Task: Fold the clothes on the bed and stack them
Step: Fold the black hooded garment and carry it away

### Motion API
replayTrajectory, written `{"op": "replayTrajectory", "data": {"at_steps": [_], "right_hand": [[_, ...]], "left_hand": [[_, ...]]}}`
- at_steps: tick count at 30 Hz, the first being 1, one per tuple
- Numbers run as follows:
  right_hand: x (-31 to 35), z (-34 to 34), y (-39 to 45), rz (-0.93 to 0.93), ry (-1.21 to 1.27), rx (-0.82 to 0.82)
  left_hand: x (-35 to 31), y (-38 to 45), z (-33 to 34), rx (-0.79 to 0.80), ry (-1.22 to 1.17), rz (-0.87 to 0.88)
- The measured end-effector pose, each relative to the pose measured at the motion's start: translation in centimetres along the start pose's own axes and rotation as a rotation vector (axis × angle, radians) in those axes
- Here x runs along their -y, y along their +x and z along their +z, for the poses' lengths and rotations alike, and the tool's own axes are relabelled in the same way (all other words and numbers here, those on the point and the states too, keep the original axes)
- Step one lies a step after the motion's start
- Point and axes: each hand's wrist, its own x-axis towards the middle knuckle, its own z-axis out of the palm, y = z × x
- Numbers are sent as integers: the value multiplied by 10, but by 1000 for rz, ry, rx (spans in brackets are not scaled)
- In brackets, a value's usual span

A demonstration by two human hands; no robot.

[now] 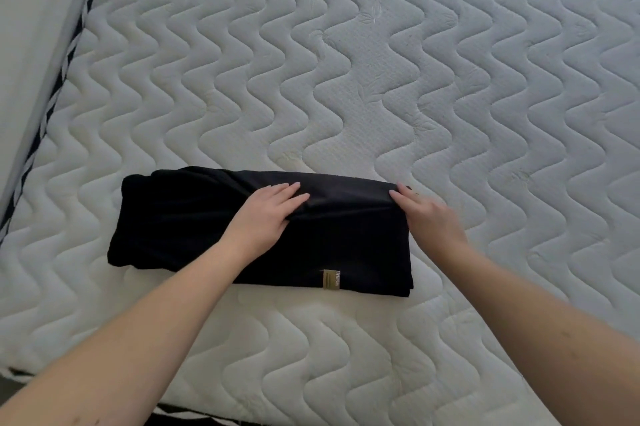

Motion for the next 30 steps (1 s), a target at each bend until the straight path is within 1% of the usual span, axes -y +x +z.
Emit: {"op": "replayTrajectory", "data": {"at_steps": [3, 5, 7, 10, 12, 13, 15, 17, 19, 21, 22, 24, 25, 27, 30], "right_hand": [[4, 13, -16, 41, 40, 35], [8, 21, -23, 52, 24, 12], [13, 30, -30, 70, -9, 26], [20, 42, -42, 103, -10, 69], [26, 46, -49, 116, 25, 42], [29, 45, -51, 133, 85, -3], [36, 42, -51, 245, 342, -124], [41, 36, -44, 493, 681, -236], [43, 29, -30, 791, 909, -317], [37, 27, -17, 1003, 1089, -286], [33, 26, -12, 1050, 1160, -234], [26, 23, -1, 1044, 1246, -137], [24, 22, 4, 1017, 1281, -113], [20, 19, 14, 960, 1333, -88], [14, 19, 26, 932, 1356, -66]], "left_hand": [[-3, -16, 11, 21, 91, 1], [-7, -25, 21, 37, 146, 1], [-9, -33, 31, 41, 202, 3], [-8, -39, 43, 79, 244, -38], [-6, -41, 49, 124, 254, -68], [-5, -41, 50, 133, 254, -75], [-5, -40, 49, 128, 223, -83], [-5, -37, 45, 105, 193, -73], [-5, -35, 42, 86, 187, -45], [-3, -34, 41, 91, 192, -19], [-2, -33, 41, 119, 205, -5], [0, -29, 40, 186, 234, 25], [0, -27, 39, 191, 227, 33], [0, -21, 37, 131, 173, 40], [0, -5, 36, 50, 112, 23]]}}
